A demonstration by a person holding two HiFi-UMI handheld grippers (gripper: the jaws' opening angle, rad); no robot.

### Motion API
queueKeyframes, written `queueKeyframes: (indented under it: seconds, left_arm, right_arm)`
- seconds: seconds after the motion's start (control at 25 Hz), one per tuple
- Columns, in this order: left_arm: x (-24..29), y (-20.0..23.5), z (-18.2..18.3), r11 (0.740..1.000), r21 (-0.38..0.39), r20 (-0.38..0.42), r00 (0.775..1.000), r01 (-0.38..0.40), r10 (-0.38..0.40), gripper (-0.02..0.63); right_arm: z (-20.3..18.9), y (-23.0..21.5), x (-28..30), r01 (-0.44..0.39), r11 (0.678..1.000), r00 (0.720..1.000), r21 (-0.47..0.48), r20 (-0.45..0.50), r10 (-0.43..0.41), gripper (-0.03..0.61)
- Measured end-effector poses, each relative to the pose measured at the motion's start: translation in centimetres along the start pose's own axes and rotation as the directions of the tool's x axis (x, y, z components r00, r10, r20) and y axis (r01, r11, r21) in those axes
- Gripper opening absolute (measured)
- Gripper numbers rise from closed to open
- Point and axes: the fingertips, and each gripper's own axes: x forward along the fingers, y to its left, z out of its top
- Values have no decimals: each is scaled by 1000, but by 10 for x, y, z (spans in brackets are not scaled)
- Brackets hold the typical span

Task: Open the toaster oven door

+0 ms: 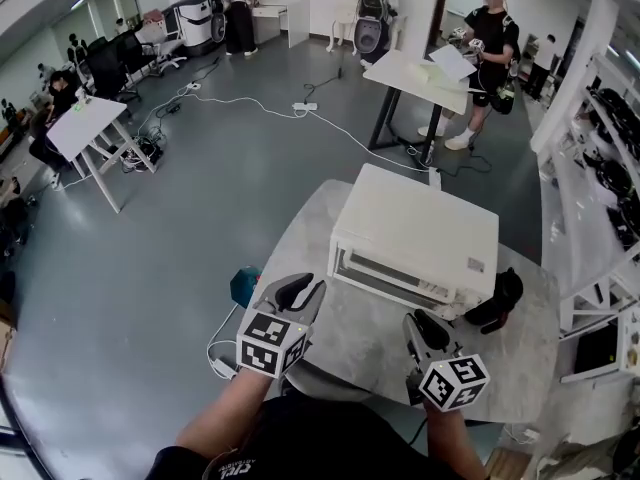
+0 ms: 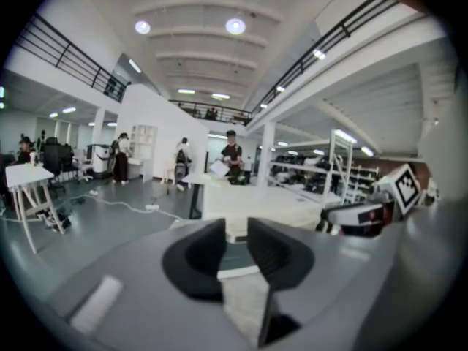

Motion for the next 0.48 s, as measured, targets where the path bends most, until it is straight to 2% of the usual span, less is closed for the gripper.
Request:
queueKeyframes:
  seconds: [0.12, 0.28, 0.48]
  left_arm:
    - [-9, 4, 20, 998, 59, 20, 1000, -25, 24, 78]
    - [-17, 4, 42, 997, 78, 58, 998, -30, 25, 54]
    - [-23, -3, 56, 997, 77, 77, 997, -23, 17, 34]
  right_arm:
    - [30, 5, 1, -20, 999, 998, -37, 56, 22, 46]
    - [58, 13, 0, -62, 996, 991, -63, 115, 69, -3]
    - [68, 27, -6, -100, 990, 985, -99, 133, 113, -6]
